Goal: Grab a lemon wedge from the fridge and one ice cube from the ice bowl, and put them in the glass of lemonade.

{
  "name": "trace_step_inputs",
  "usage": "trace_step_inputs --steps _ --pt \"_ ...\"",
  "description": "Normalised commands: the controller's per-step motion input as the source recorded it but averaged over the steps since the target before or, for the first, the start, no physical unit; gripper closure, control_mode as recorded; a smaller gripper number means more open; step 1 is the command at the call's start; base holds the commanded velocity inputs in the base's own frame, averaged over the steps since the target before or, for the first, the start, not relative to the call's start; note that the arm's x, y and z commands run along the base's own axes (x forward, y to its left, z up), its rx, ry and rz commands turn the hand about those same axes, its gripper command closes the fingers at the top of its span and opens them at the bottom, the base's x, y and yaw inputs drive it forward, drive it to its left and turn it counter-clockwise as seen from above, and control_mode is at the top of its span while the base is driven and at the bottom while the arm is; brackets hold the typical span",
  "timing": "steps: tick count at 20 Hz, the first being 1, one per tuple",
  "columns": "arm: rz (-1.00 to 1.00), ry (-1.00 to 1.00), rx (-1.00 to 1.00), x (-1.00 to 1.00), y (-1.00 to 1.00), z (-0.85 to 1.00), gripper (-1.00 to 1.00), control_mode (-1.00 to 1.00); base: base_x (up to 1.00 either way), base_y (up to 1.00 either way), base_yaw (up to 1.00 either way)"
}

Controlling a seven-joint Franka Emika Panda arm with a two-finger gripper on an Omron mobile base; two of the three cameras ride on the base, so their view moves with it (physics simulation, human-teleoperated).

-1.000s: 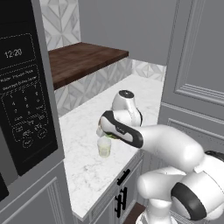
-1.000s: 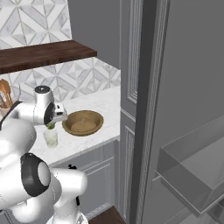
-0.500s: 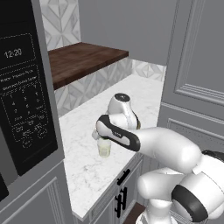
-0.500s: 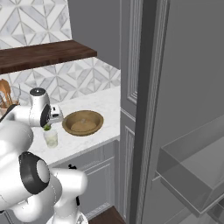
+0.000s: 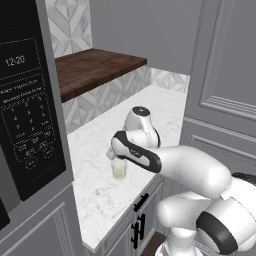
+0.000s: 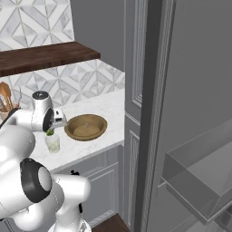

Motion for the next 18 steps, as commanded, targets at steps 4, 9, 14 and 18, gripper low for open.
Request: trace_step_inputs --steps 4,9,14,18 --pt "0.0 0.0 0.0 0.0 0.0 0.0 -1.0 -1.0 0.0 0.0 0.0" --pt "0.0 0.0 0.0 0.0 0.0 0.0 -1.0 -1.0 0.0 0.0 0.0" --pt "0.0 0.0 0.0 0.0 0.0 0.0 -1.0 -1.0 0.0 0.0 0.0" --pt "0.0 -0.02 0.0 -0.04 0.0 0.01 -1.0 -1.0 0.0 0.0 0.0"
